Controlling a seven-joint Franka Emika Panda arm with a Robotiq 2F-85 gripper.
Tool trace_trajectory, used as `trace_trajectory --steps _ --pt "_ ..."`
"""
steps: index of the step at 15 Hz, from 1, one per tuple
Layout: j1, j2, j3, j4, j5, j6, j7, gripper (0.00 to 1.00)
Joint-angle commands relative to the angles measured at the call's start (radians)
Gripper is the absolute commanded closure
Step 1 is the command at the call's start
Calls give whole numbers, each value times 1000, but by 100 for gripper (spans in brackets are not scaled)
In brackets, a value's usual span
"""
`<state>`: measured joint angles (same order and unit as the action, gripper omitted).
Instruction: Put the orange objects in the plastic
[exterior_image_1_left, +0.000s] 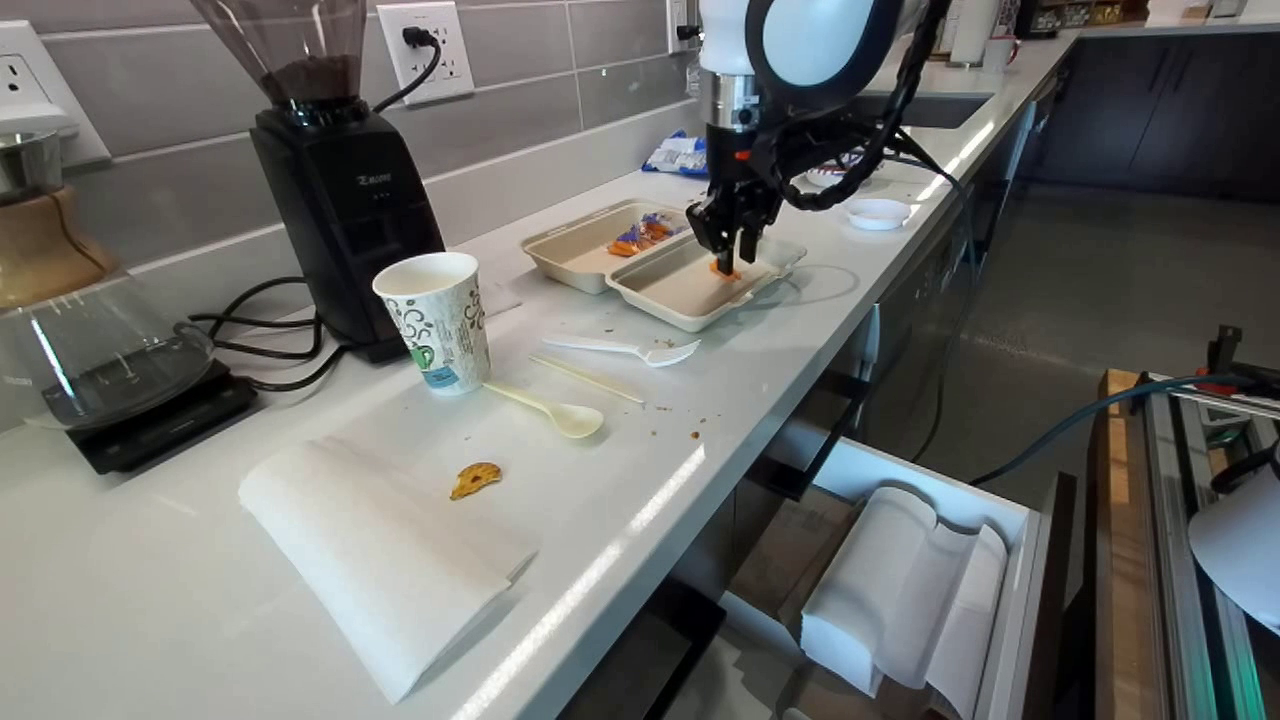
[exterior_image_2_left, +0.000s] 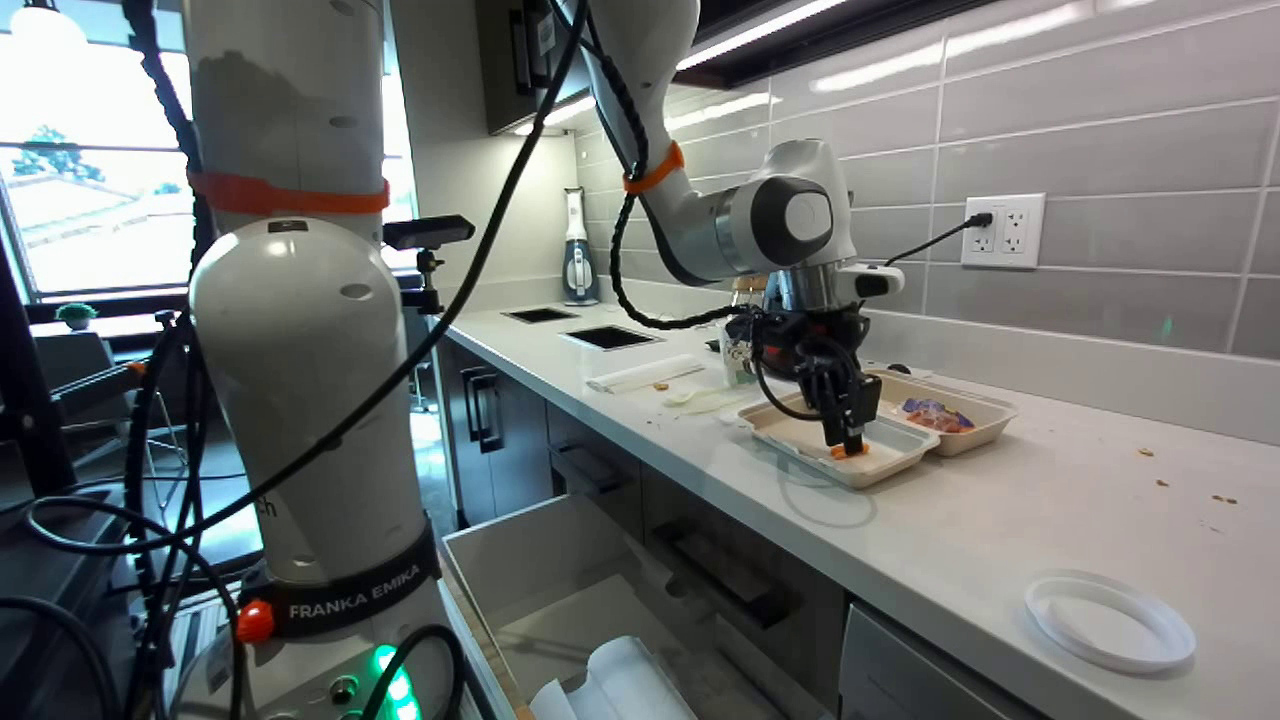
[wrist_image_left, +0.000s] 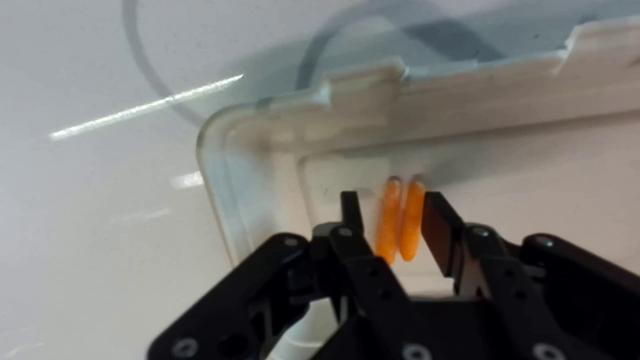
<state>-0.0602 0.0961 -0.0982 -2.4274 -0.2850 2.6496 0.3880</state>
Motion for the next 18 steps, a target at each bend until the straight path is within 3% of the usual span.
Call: trace_trajectory --steps 1,6,14,18 --pt "11 19 -9 7 -7 33 15 59" --pt "14 26 -8 14 -2 36 13 59" --pt "20 49 -9 28 5 39 9 66" --pt "25 64 -13 33 4 53 12 75"
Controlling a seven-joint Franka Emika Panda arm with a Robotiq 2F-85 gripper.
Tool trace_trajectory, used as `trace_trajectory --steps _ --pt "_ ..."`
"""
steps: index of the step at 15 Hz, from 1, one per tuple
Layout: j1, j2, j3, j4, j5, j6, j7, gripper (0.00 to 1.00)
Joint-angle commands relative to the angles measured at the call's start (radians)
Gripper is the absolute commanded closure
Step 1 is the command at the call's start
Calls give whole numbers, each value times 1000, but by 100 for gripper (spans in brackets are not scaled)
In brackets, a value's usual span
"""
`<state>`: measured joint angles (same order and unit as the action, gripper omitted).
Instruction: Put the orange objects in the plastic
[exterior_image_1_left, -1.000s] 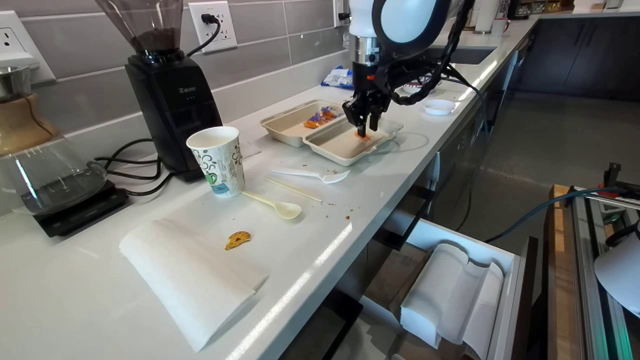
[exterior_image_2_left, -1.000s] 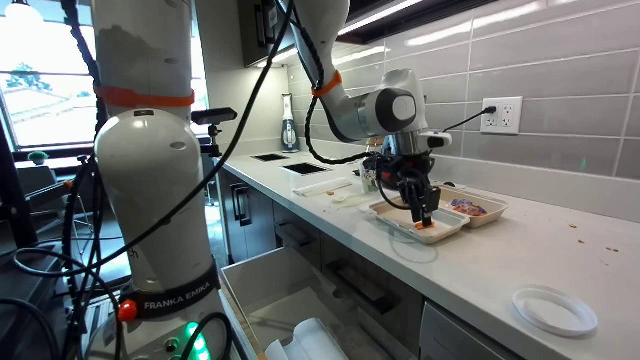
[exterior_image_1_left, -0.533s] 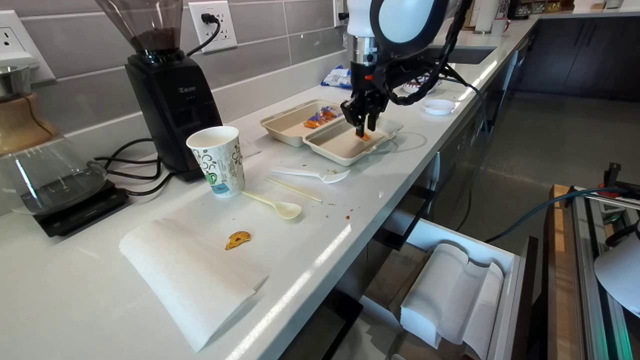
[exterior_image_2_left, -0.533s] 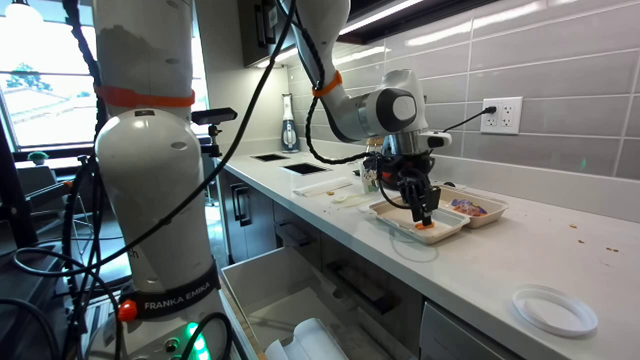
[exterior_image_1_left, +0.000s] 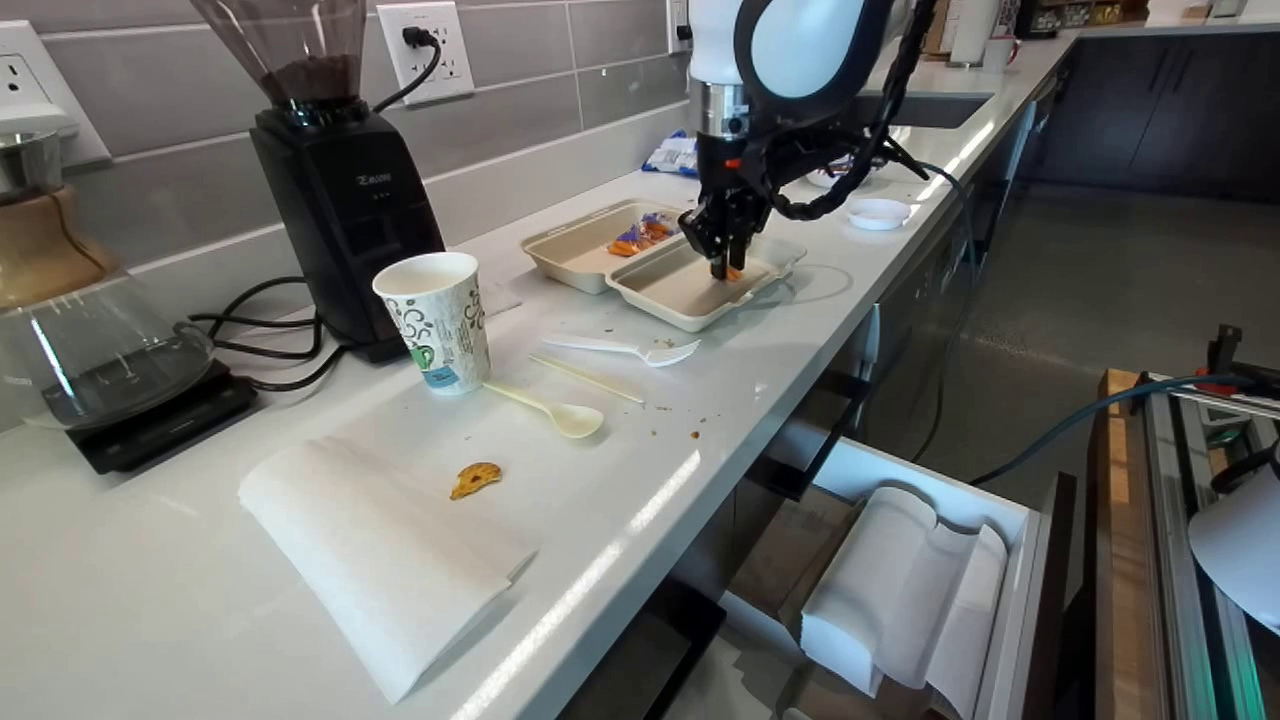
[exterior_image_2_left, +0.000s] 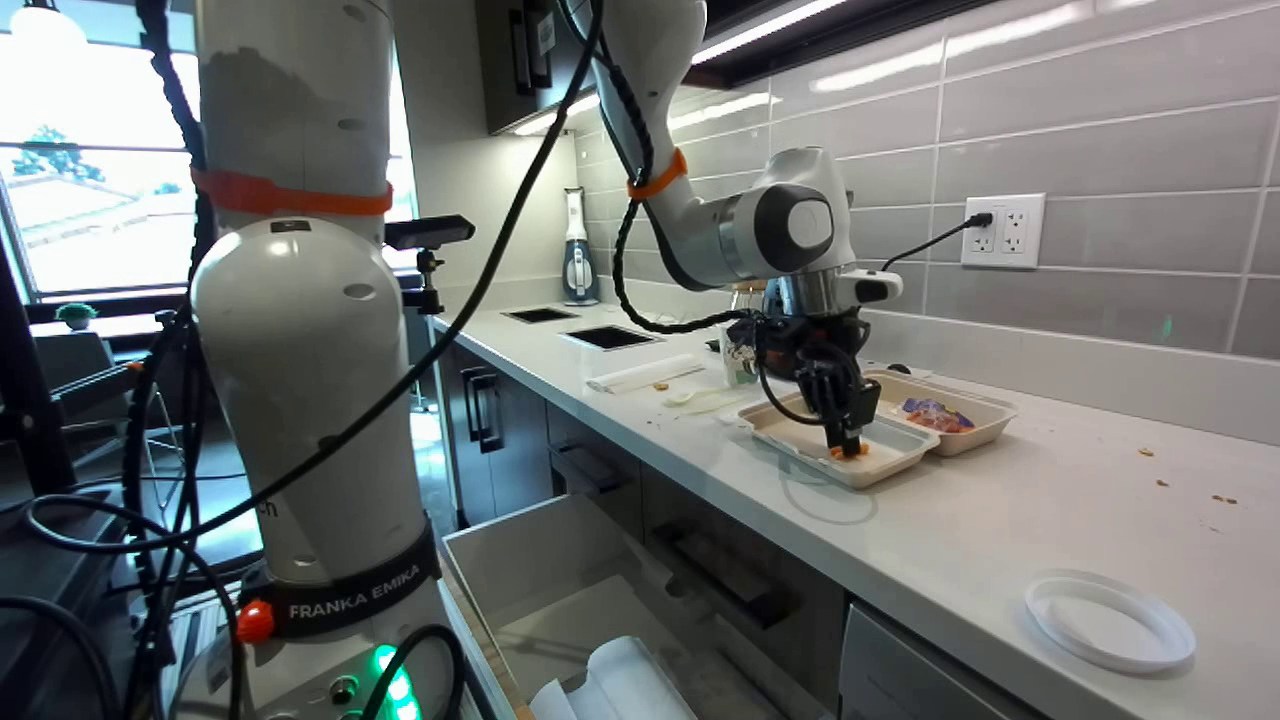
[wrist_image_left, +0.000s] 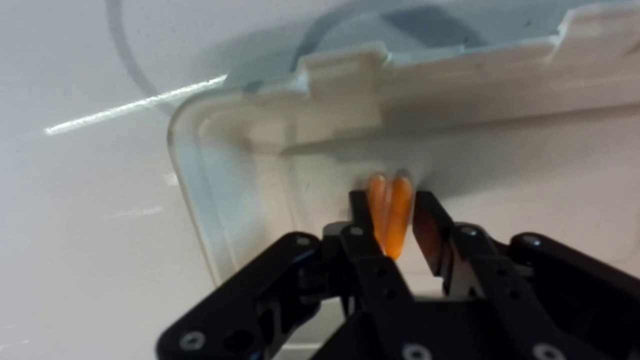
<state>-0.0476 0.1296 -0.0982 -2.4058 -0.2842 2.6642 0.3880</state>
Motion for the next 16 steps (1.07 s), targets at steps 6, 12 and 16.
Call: trace_trajectory --steps 6,12,16 --pt "15 37 -19 13 5 51 9 95" --pt "15 -15 -23 2 5 23 10 95" --pt "13 -41 -19 -1 7 12 6 95"
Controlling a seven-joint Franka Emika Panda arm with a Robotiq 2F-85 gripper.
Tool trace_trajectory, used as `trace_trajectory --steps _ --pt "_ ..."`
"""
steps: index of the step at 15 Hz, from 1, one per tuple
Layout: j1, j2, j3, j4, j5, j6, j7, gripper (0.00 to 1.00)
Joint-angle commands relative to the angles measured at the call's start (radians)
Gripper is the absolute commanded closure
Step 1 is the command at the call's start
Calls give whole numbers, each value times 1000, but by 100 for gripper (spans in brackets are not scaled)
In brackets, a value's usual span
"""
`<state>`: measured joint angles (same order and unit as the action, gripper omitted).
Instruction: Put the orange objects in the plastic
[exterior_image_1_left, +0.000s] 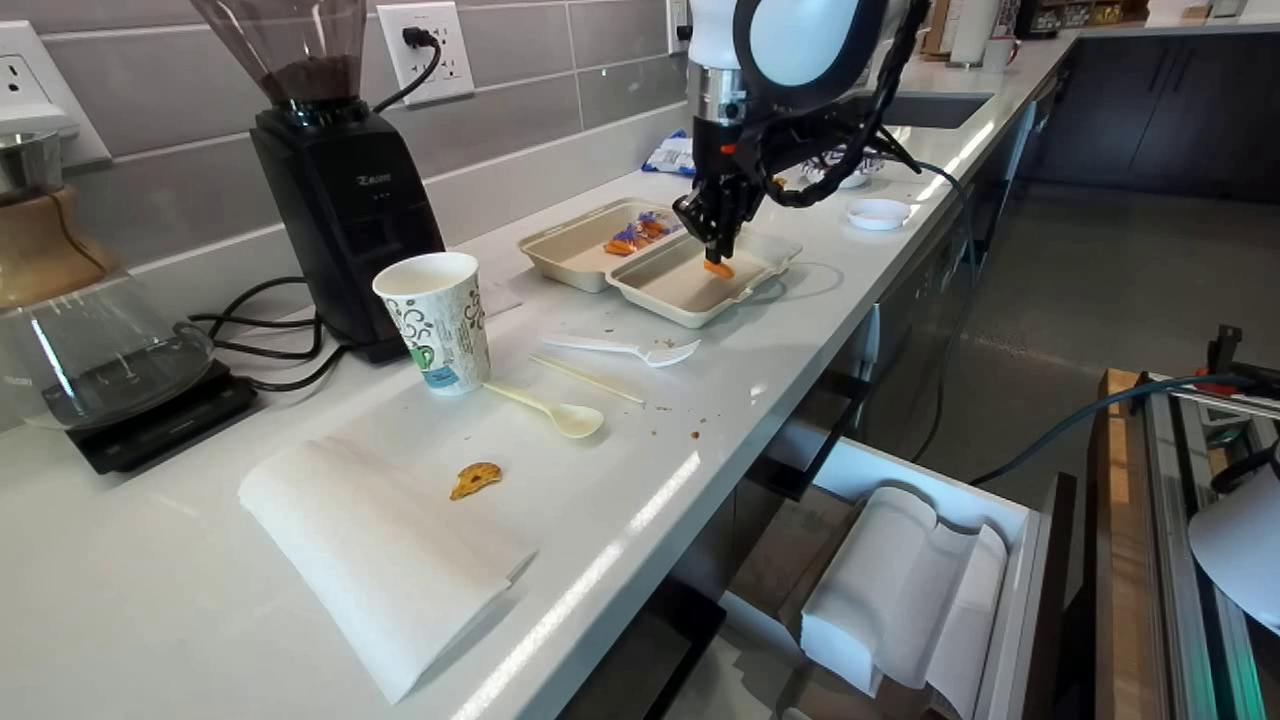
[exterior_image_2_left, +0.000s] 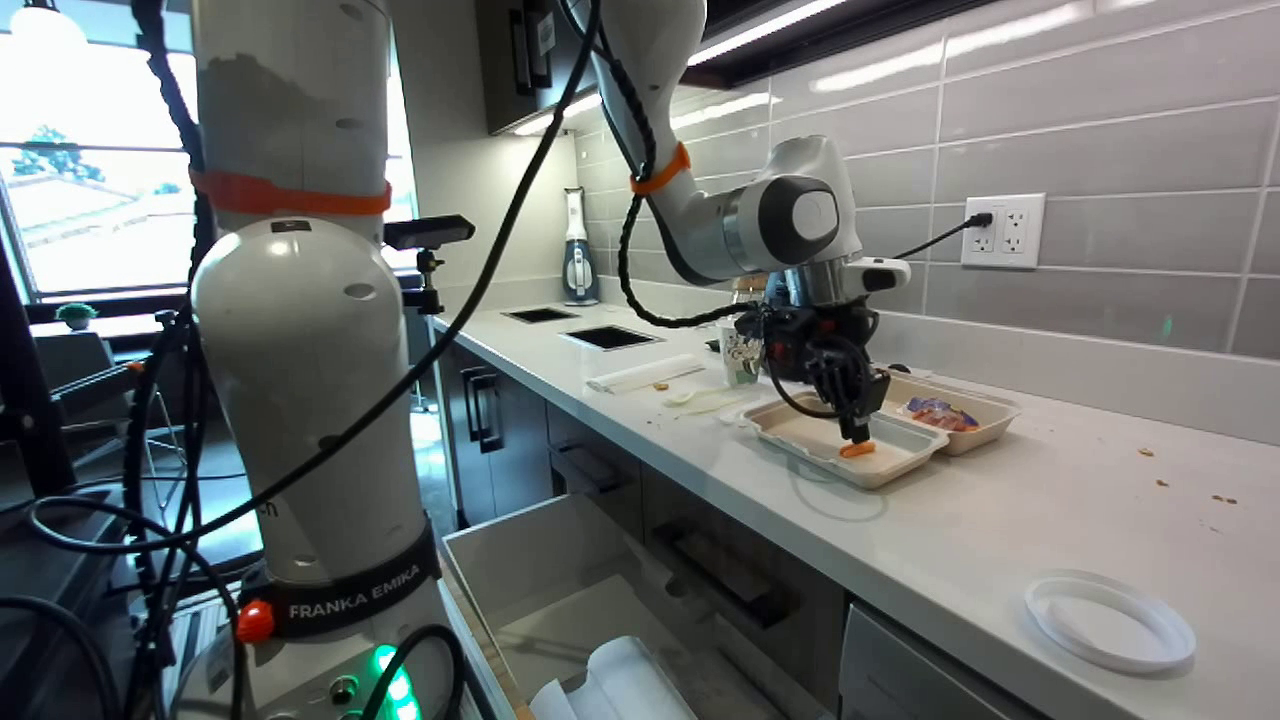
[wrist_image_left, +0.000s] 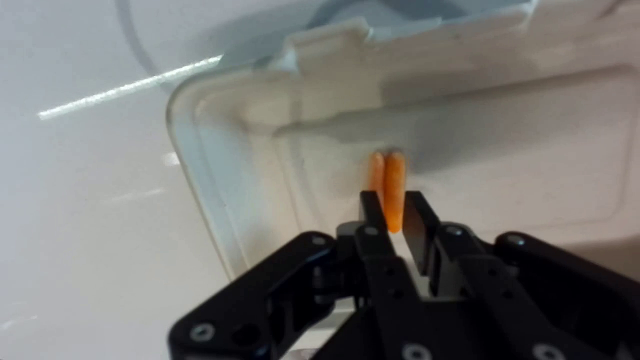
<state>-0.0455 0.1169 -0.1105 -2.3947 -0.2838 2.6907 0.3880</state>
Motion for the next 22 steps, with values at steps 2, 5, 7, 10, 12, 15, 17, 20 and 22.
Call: trace_trajectory --steps 2,5,7,10,12,15,17,20,22 --pt "9 -34 -5 -11 6 -16 6 95" --pt "9 -28 -2 -8 6 -11 11 55" --pt "10 -20 -4 -6 -4 -9 17 41" --pt "10 -8 -6 -3 -5 -1 21 19" --pt "11 1 -7 -2 -7 3 20 4" --pt "12 15 -8 0 -4 7 17 0" --pt "13 25 -10 2 -4 9 17 0" --pt "15 38 -14 5 -5 11 16 0" --pt "16 45 -17 7 -6 12 18 1"
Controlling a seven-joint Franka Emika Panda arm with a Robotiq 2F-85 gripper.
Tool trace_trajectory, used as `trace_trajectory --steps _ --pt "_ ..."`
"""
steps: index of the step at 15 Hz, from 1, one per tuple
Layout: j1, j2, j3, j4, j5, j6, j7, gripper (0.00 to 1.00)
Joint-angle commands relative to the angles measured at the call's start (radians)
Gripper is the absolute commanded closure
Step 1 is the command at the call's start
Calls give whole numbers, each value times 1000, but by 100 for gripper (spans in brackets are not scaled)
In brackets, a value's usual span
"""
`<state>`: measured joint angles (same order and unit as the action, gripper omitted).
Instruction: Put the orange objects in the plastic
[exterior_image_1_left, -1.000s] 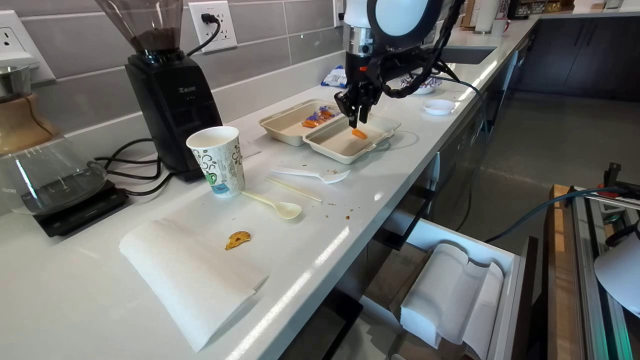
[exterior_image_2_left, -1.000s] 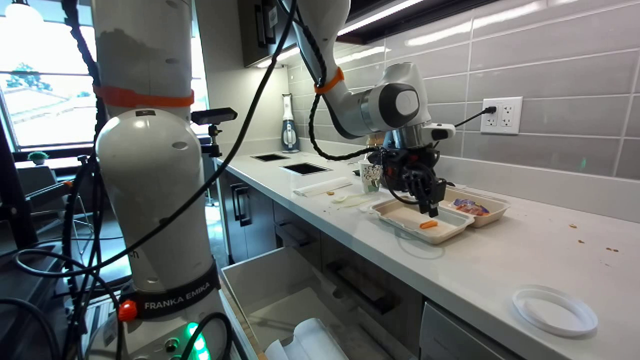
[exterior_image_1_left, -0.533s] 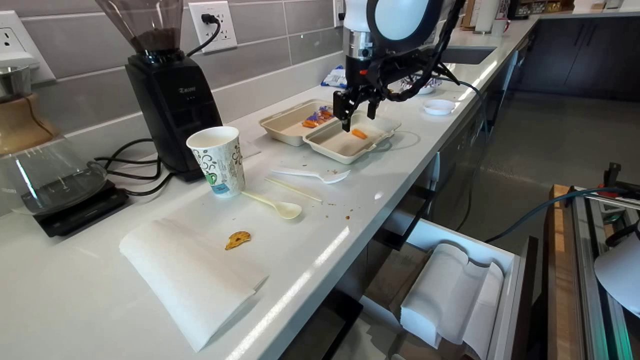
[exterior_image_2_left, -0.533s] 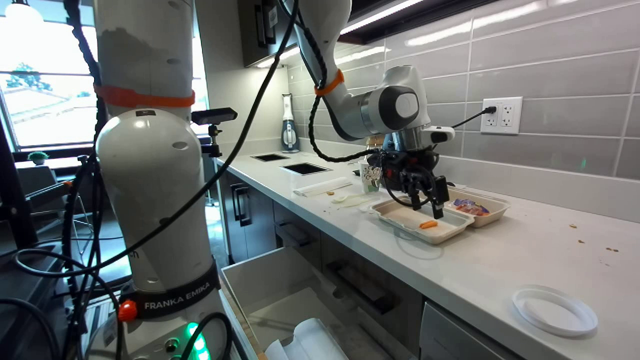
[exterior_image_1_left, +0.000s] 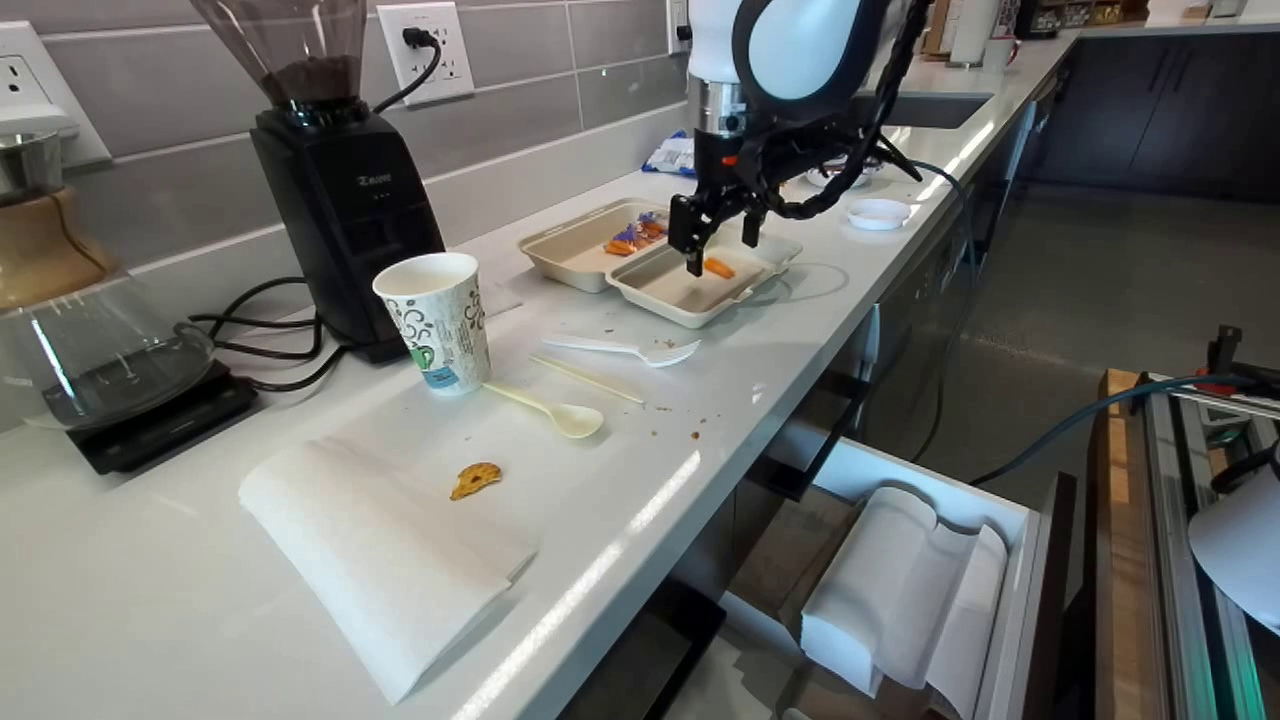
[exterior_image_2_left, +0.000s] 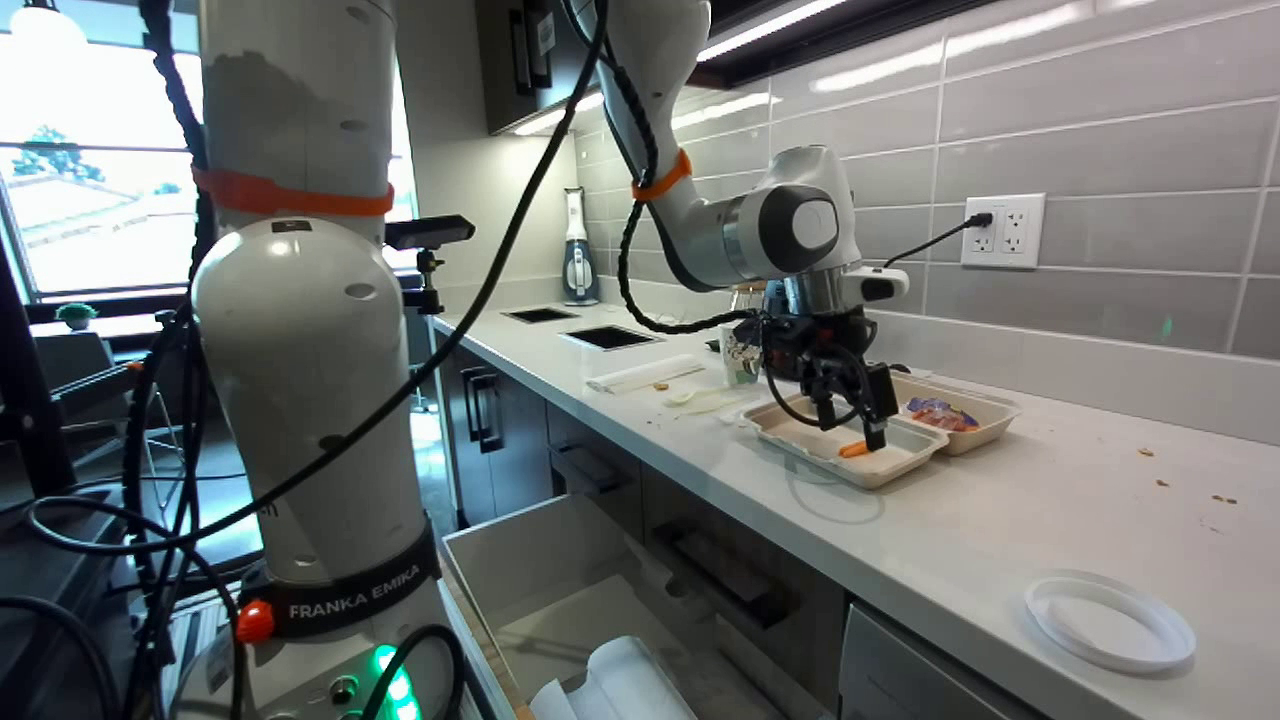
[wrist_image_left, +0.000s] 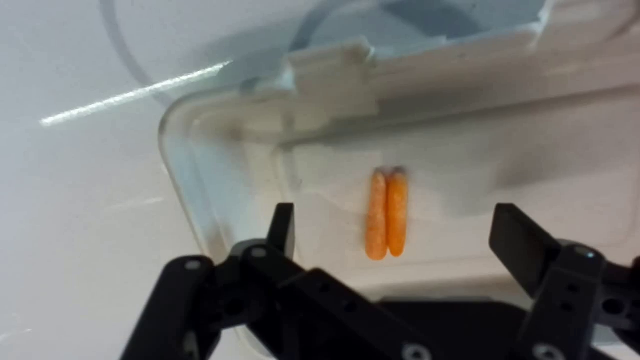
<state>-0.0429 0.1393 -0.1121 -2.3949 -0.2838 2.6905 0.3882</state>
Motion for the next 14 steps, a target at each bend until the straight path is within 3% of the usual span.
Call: trace_trajectory --steps 1,2,4,6,13,14 --pt "13 25 -16 9 -5 13 17 5" --pt "13 28 -17 12 -5 12 16 8" --pt "13 36 -19 17 -2 14 14 31" --pt "14 44 -20 25 1 16 13 42" --pt "12 66 -11 52 43 16 -10 97" --pt "12 68 -10 54 54 15 -14 100"
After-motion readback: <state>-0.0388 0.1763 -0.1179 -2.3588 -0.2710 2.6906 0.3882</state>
